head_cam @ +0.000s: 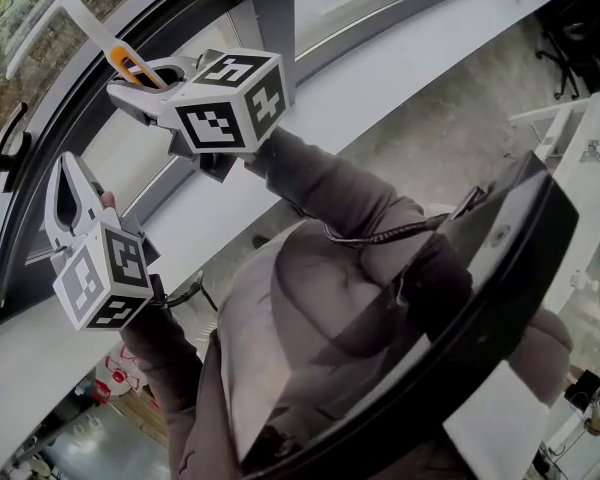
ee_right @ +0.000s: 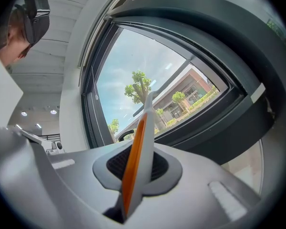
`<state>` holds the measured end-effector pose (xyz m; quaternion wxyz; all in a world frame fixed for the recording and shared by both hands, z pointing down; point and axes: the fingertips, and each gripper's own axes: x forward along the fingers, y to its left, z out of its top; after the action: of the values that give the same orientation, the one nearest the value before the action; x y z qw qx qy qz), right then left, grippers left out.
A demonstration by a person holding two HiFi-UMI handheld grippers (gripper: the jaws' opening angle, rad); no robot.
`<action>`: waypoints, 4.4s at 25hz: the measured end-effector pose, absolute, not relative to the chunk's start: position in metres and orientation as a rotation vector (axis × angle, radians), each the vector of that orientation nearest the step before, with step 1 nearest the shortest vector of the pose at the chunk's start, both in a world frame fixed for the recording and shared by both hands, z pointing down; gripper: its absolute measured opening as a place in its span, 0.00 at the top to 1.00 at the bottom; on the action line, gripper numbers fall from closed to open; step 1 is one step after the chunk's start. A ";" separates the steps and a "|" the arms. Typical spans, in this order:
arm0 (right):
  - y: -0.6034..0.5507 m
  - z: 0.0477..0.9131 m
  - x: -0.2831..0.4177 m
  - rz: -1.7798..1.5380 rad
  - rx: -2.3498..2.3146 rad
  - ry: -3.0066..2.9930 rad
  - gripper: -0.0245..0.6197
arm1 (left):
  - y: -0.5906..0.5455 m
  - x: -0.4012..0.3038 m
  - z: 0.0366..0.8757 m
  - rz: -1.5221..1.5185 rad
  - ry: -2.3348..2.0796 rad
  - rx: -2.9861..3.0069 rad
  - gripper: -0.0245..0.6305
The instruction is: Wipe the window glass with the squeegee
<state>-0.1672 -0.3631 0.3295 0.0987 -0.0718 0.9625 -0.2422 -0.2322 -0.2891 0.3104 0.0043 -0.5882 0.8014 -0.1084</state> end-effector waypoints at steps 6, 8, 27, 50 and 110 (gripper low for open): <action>-0.363 0.335 -0.167 -0.725 -0.205 2.864 0.93 | -0.288 -0.231 0.310 -0.330 2.511 -1.834 0.96; -0.362 0.340 -0.167 -0.737 -0.207 2.868 0.93 | -0.287 -0.231 0.314 -0.339 2.517 -1.837 0.96; -0.357 0.382 -0.162 -0.888 -0.217 2.897 0.93 | -0.281 -0.225 0.331 -0.390 2.546 -1.864 0.96; -0.337 0.413 -0.164 -0.996 -0.050 2.876 0.96 | -0.267 -0.221 0.333 -0.410 2.547 -1.853 0.96; -0.136 0.355 -0.039 -0.559 -0.270 2.868 0.96 | 0.018 -0.170 0.443 -0.466 2.788 -2.097 0.96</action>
<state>-0.0392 -0.1356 0.3555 0.1034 -0.0916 0.9721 -0.1895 -0.1697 0.0180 0.4432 -0.1880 -0.5851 0.7781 -0.1300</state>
